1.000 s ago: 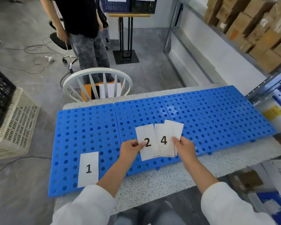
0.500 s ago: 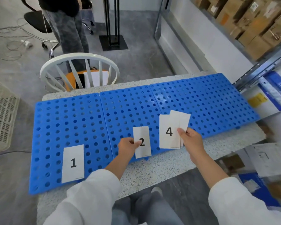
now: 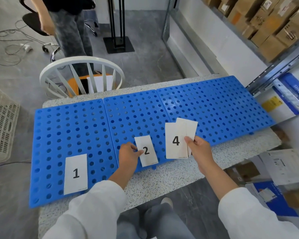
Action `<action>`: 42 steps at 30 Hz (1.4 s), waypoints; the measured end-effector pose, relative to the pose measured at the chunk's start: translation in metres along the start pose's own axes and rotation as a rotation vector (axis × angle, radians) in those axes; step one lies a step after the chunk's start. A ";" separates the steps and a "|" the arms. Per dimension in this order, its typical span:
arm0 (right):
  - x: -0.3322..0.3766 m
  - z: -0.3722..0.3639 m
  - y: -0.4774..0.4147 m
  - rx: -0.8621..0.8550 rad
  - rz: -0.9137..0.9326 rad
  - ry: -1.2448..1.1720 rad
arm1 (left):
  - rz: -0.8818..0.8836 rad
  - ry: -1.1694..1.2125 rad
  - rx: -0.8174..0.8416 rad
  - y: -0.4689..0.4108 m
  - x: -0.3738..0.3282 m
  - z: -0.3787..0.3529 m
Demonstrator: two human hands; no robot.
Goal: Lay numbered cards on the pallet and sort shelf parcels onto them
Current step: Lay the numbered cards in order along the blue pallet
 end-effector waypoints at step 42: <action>0.075 0.169 -0.173 0.342 0.057 0.128 | -0.140 0.407 -0.144 -0.018 -0.226 -0.178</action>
Point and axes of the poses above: each hand's wrist, its own y-axis away from the middle knuckle, its own z-axis out of the back of the hand, x = y × z, the point moved 5 cm from there along -y, towards the middle knuckle, and after that the axes turned 14 degrees about -z, right-handed, at the moved point
